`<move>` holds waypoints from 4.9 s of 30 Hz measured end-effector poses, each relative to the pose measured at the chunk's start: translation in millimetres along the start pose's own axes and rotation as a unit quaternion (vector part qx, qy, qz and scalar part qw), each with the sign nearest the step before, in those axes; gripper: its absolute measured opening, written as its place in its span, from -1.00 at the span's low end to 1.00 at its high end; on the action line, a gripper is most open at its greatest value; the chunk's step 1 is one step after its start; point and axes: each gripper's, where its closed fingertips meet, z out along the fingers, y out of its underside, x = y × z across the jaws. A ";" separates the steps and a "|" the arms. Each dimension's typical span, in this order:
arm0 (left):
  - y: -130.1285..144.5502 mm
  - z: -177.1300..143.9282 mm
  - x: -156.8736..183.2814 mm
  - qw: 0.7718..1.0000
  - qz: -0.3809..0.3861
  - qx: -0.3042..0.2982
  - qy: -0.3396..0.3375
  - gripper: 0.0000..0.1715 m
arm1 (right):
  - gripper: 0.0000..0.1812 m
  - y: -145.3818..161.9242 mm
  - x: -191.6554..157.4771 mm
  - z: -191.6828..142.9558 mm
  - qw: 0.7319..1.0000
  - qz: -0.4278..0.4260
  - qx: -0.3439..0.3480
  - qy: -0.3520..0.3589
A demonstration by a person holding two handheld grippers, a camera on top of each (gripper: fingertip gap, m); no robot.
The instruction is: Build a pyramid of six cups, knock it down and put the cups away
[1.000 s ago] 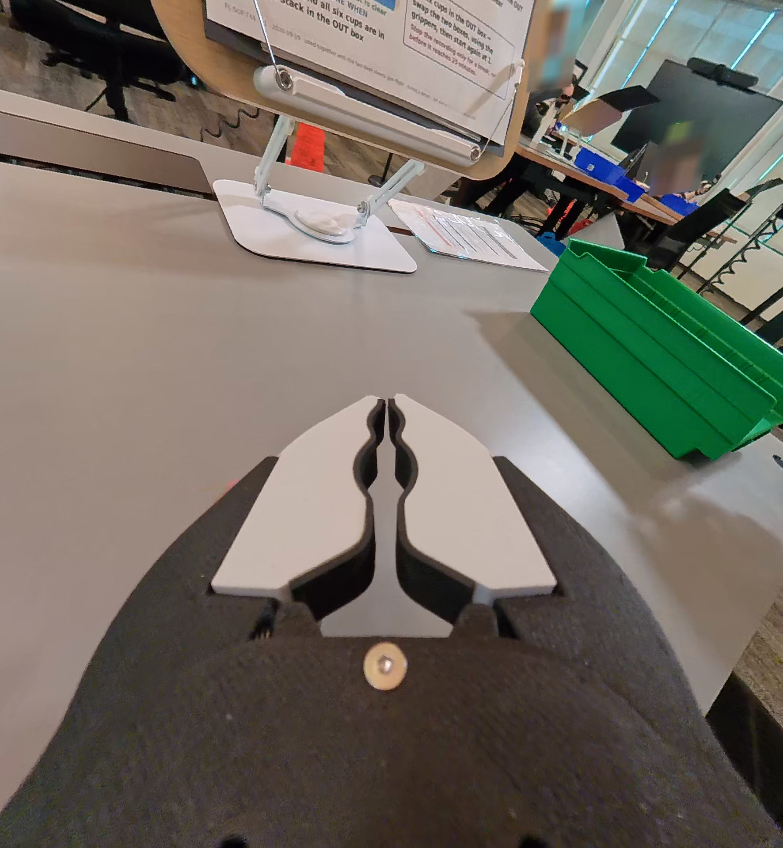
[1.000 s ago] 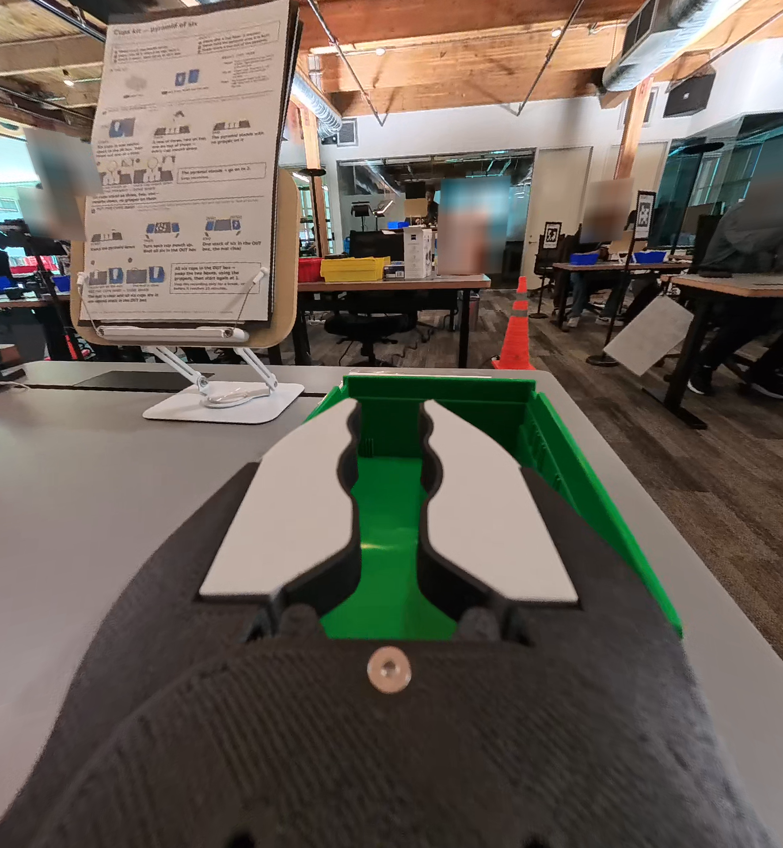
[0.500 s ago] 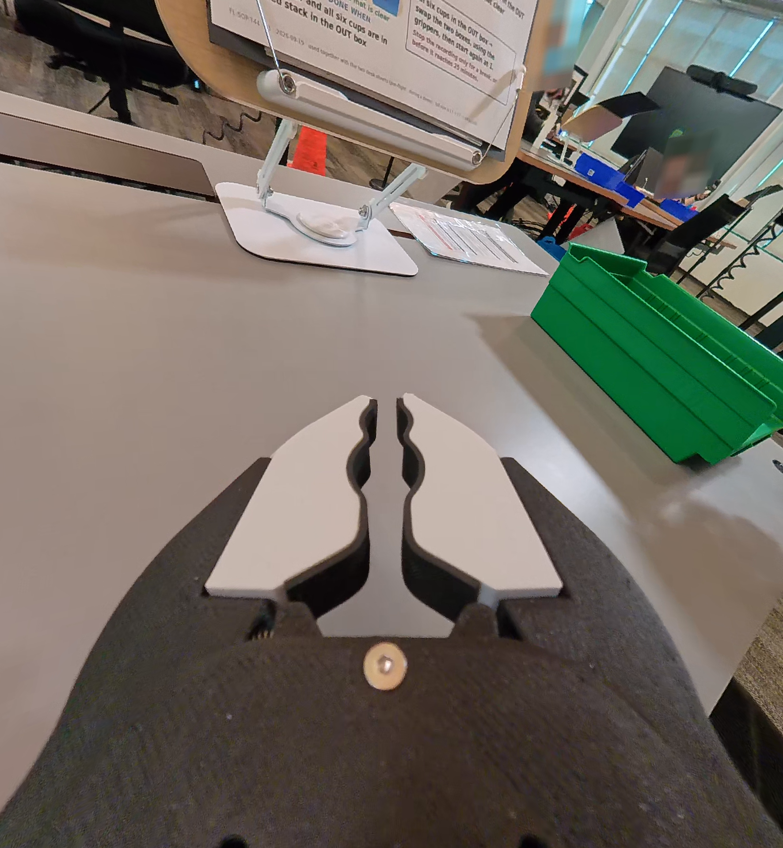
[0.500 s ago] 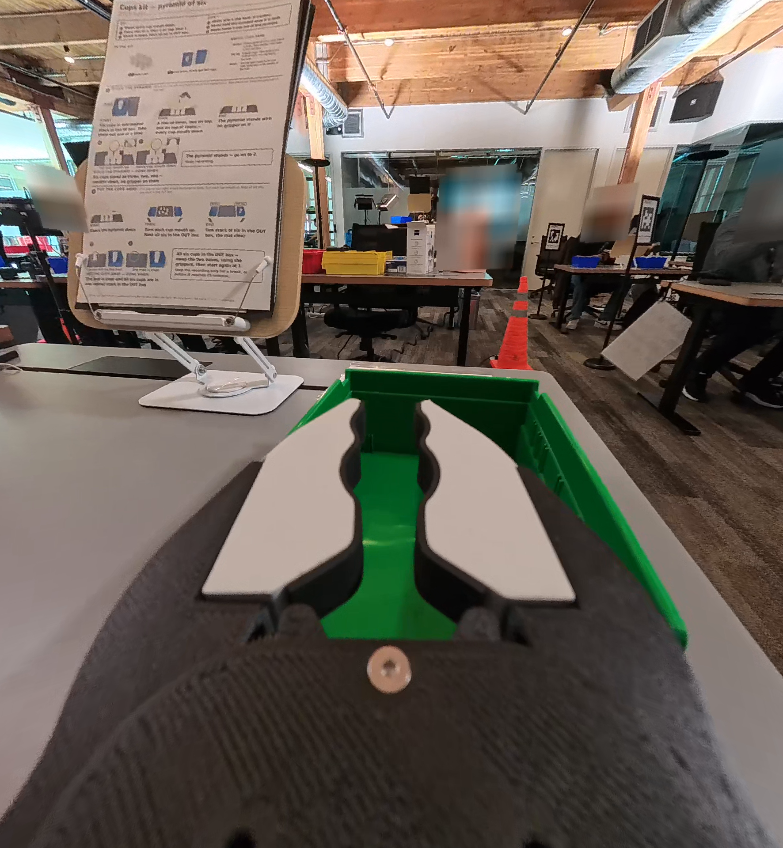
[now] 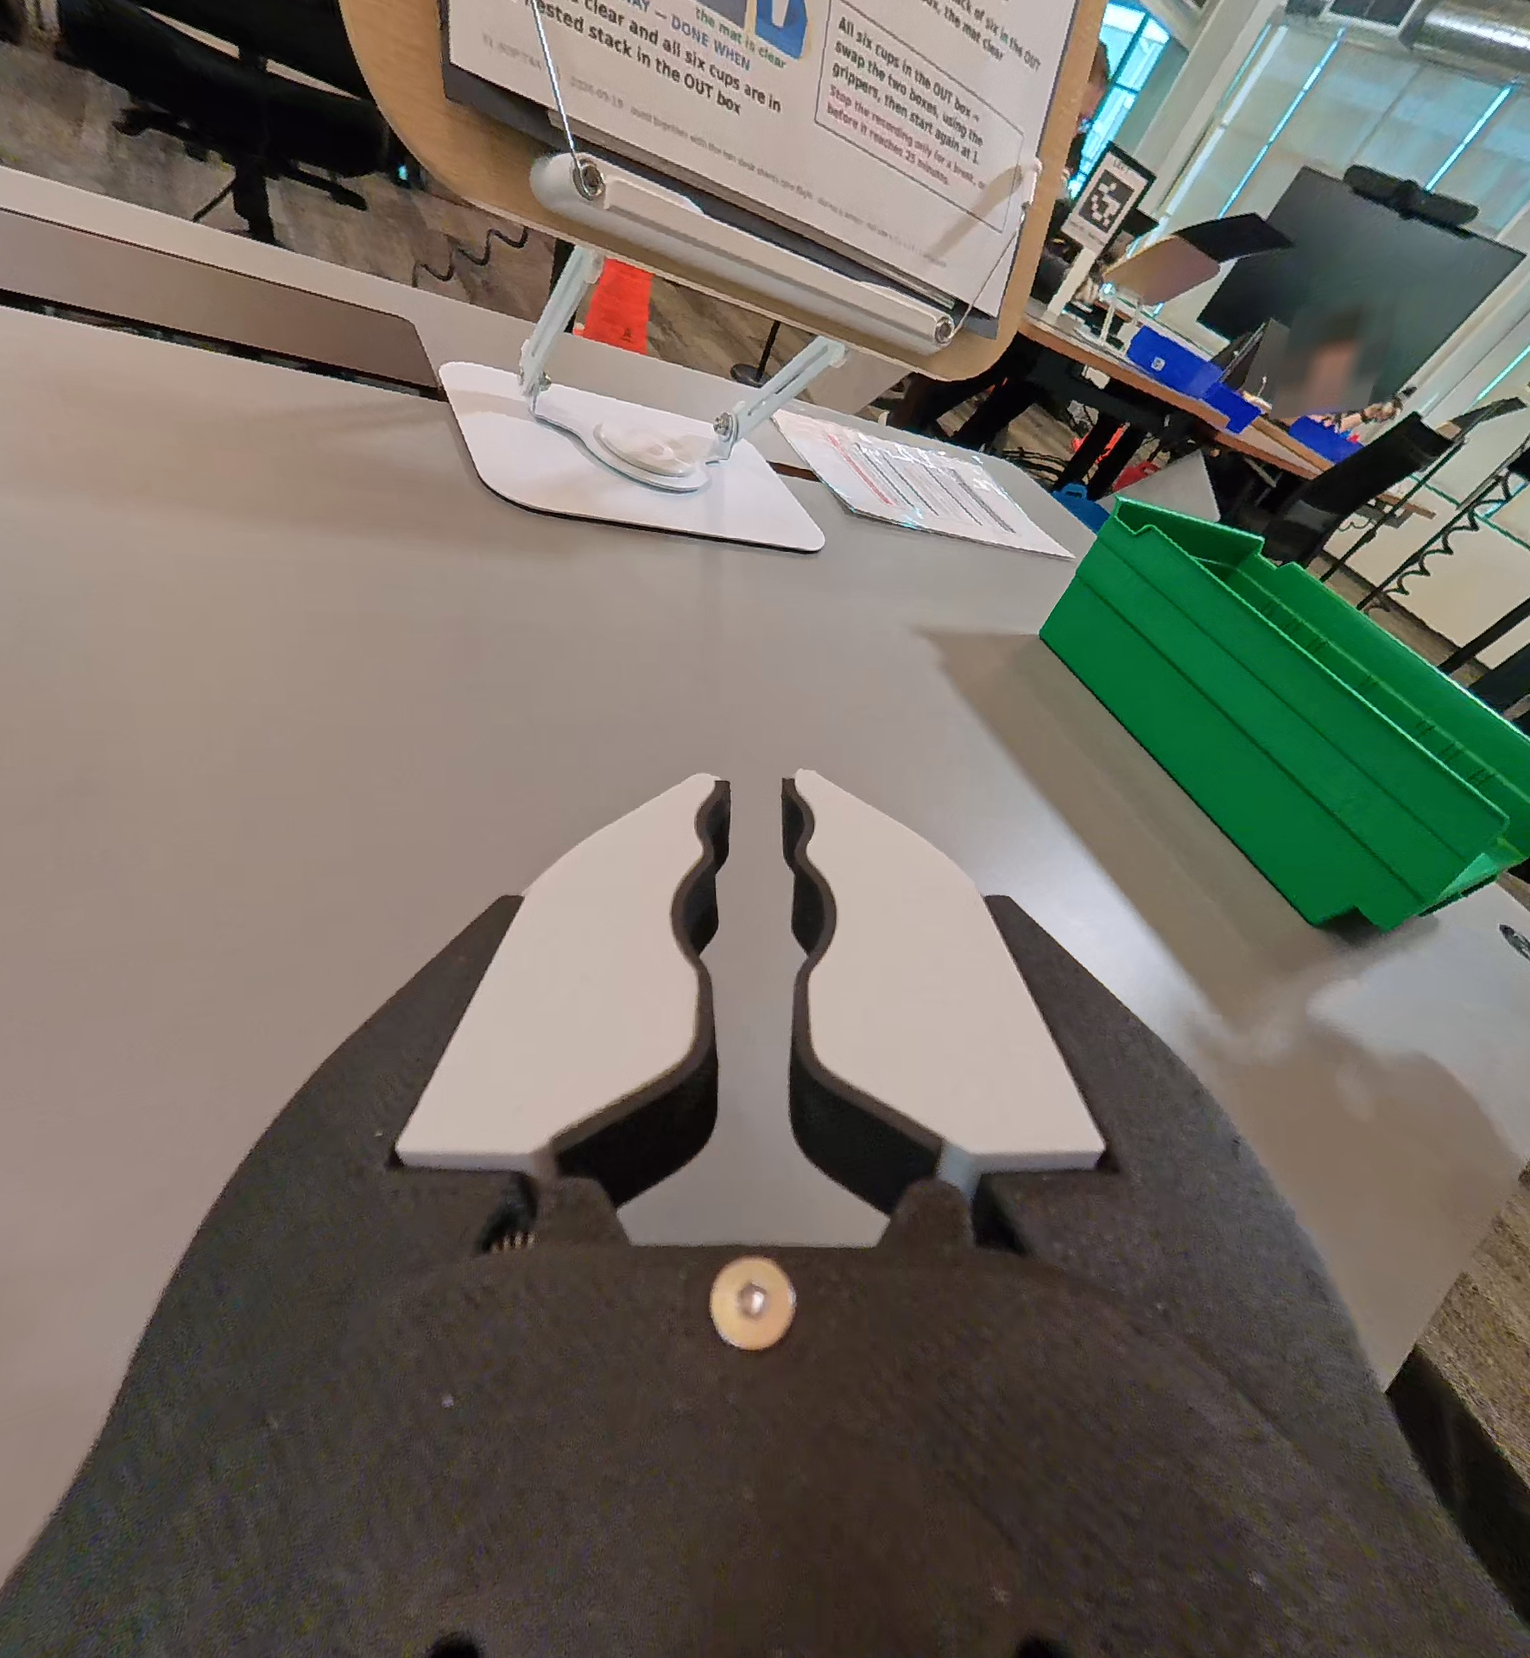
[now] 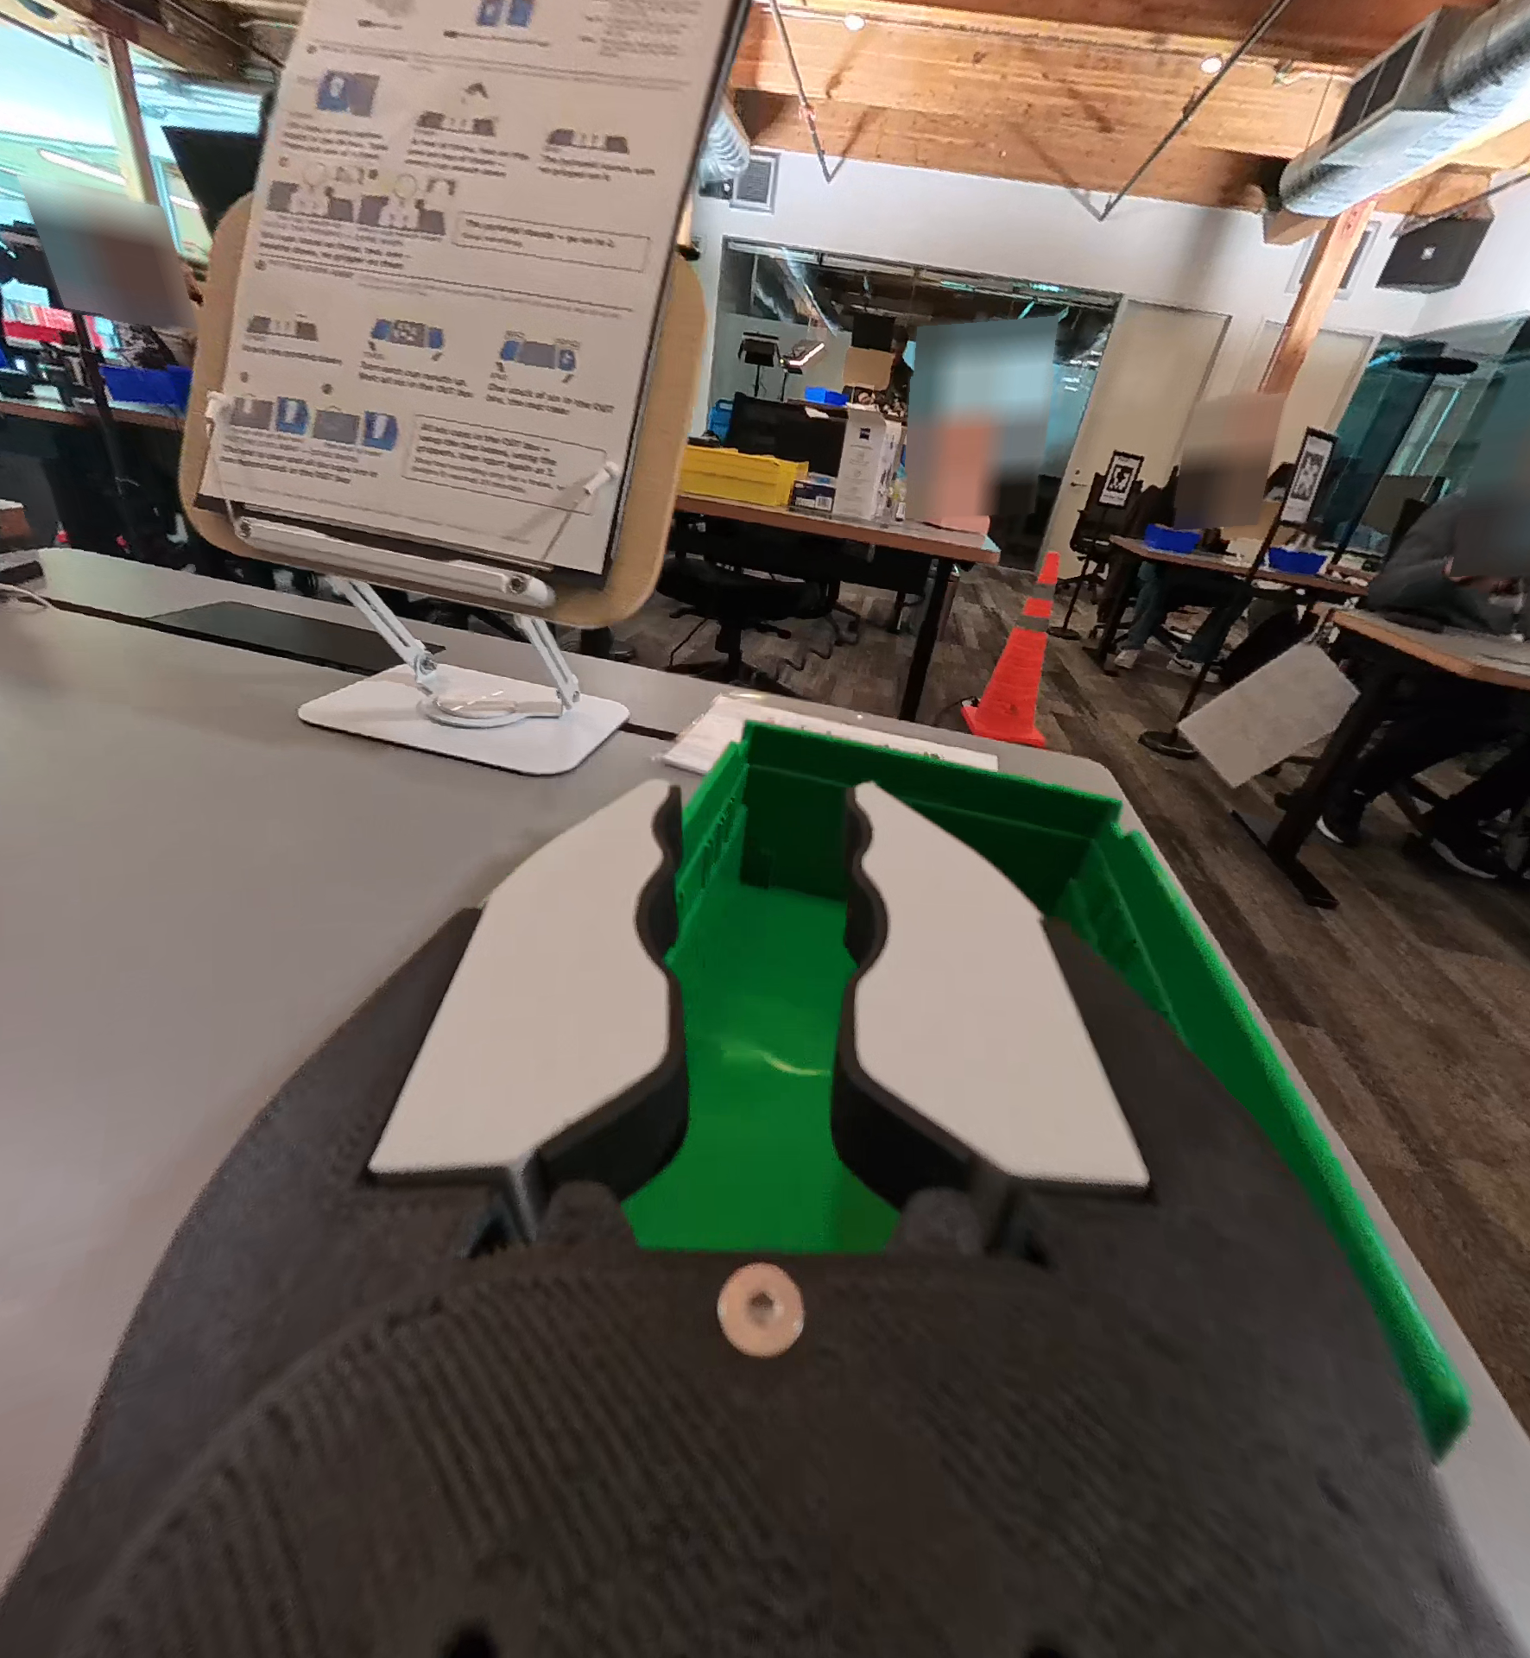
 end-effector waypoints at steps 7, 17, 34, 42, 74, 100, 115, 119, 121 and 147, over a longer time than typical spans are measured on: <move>3.2 -24.7 -0.3 1.000 -0.017 0.003 -0.003 -0.82 | -0.53 -35.8 -87.4 35.5 0.998 0.019 0.016 -0.062; 14.0 -92.1 -20.8 0.996 -0.030 0.016 -0.079 -0.80 | -0.44 -73.0 -402.3 135.0 0.935 -0.029 -0.026 -0.351; 22.3 -153.8 -48.2 0.987 -0.023 0.015 -0.161 -0.71 | -0.72 -76.0 -719.0 168.9 0.739 -0.355 0.041 -0.570; 22.6 -148.0 -35.6 0.989 -0.014 0.015 -0.144 -0.69 | -0.94 -71.4 -739.7 173.5 0.741 -0.345 0.029 -0.575; 21.6 -116.9 -10.0 0.997 -0.051 0.015 -0.065 -0.65 | -0.97 -121.6 -418.5 135.5 0.920 -0.073 0.068 -0.378; 76.7 -4.9 117.1 0.962 -0.105 -0.153 0.198 -0.51 | -0.97 -19.1 -237.3 42.2 0.964 0.096 -0.004 -0.250; 74.5 -15.3 149.7 0.903 -0.241 -0.177 0.309 -0.22 | -0.97 -45.1 -262.3 23.8 0.915 0.196 0.051 -0.350; 63.0 -16.3 149.1 0.883 -0.296 -0.155 0.329 -0.21 | -0.97 -50.0 -266.1 19.6 0.899 0.227 0.058 -0.370; 52.4 -18.1 147.6 0.870 -0.328 -0.131 0.343 -0.21 | -0.97 -49.9 -267.6 18.8 0.897 0.229 0.058 -0.374; 10.4 -19.1 95.6 0.829 -0.465 0.024 0.309 -0.16 | -0.97 -50.1 -296.3 -0.2 0.858 0.231 0.066 -0.453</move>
